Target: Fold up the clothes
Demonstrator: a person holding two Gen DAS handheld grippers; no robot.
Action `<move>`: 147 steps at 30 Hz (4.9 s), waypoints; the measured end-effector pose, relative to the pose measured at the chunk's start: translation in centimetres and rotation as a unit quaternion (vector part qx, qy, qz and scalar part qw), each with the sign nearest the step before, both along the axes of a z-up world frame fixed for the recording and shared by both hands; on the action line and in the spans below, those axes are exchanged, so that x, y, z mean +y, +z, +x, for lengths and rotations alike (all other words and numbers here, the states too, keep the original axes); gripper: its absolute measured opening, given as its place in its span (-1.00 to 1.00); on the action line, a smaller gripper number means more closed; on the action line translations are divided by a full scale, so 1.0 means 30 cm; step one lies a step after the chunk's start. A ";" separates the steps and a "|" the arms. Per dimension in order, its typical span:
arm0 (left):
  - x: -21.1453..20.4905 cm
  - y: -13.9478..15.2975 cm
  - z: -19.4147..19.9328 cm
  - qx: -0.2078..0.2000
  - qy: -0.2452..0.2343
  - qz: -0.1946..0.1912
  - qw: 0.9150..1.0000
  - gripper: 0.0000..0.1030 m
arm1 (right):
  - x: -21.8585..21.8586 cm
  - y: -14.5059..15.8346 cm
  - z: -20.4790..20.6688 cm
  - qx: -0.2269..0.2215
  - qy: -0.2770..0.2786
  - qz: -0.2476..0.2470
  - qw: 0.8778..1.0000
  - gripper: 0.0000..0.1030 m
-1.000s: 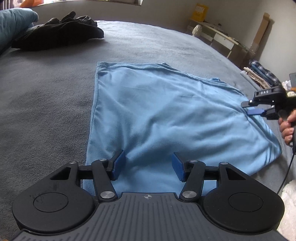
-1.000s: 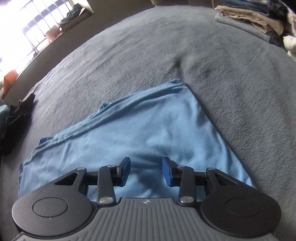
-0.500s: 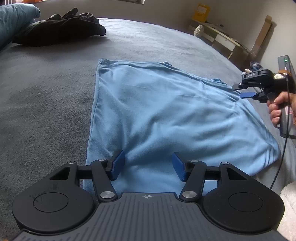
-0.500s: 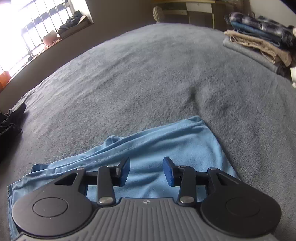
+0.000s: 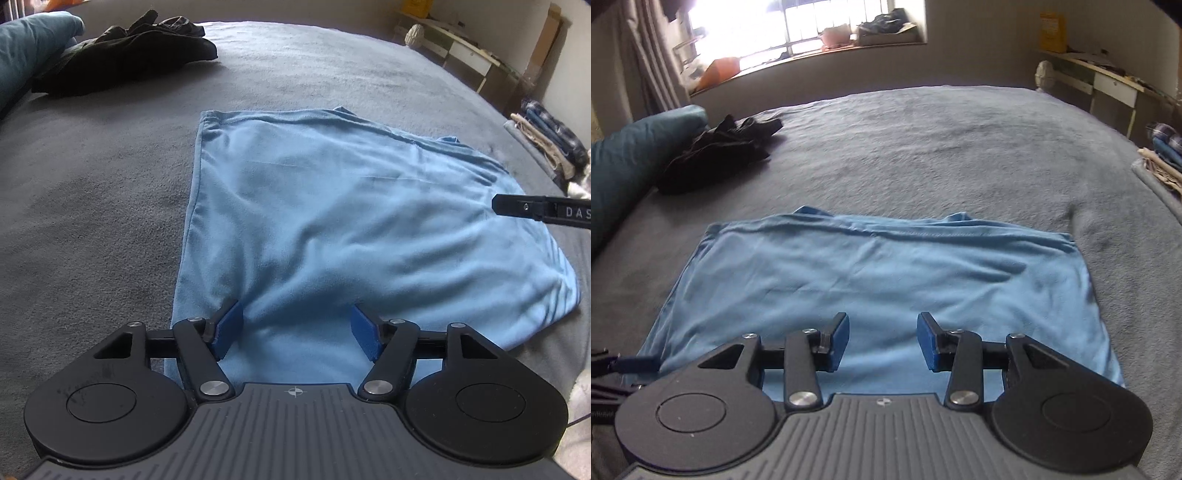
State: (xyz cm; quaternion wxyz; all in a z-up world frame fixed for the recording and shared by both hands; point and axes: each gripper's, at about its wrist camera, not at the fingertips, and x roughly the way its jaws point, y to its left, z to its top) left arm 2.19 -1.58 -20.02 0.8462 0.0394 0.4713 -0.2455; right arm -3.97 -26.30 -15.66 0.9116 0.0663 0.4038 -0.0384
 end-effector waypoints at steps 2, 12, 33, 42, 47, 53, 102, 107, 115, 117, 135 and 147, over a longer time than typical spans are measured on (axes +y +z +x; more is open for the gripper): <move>-0.011 0.003 -0.003 0.000 0.001 0.015 1.000 0.35 | 0.042 -0.028 -0.015 0.010 0.010 0.006 1.000 -0.16; -0.066 0.014 -0.018 -0.003 0.003 0.084 0.996 0.51 | 0.093 -0.144 -0.078 0.057 0.025 -0.074 0.995 -0.16; -0.088 -0.003 -0.013 0.002 0.013 0.115 0.993 0.66 | 0.038 -0.159 -0.085 0.054 -0.004 -0.039 0.998 -0.15; -0.064 0.026 -0.043 -0.034 0.016 0.092 0.995 0.70 | 0.038 -0.165 -0.086 0.053 -0.005 -0.039 0.998 -0.14; -0.027 0.065 -0.064 -0.071 0.034 0.047 0.996 0.93 | 0.040 -0.170 -0.086 0.050 -0.005 -0.040 0.998 -0.12; -0.025 0.080 -0.063 -0.063 0.041 0.009 0.997 0.97 | 0.040 -0.172 -0.086 0.049 -0.005 -0.042 0.998 -0.10; 0.410 0.028 -0.061 0.002 0.138 -0.096 0.986 0.79 | 0.333 -0.071 -0.096 -0.046 0.121 -0.063 0.990 0.16; 0.377 0.020 -0.067 -0.002 0.110 -0.106 0.988 0.10 | 0.396 -0.095 -0.107 -0.038 0.143 -0.054 0.987 0.08; 0.301 0.027 -0.063 -0.032 0.067 -0.065 0.995 -0.39 | 0.358 -0.088 -0.096 -0.038 0.117 -0.028 0.992 -0.05; 0.304 0.016 -0.060 -0.024 0.066 -0.059 0.996 -0.44 | 0.346 -0.091 -0.098 -0.037 0.112 -0.022 0.993 -0.09; 0.398 -0.042 -0.020 0.050 0.110 -0.121 0.985 -0.64 | 0.801 -0.184 -0.178 -0.090 0.415 -0.150 0.893 -0.09; 0.494 -0.008 0.034 0.064 0.151 -0.237 0.958 -0.47 | 0.799 -0.197 -0.095 -0.081 0.348 -0.160 0.920 -0.86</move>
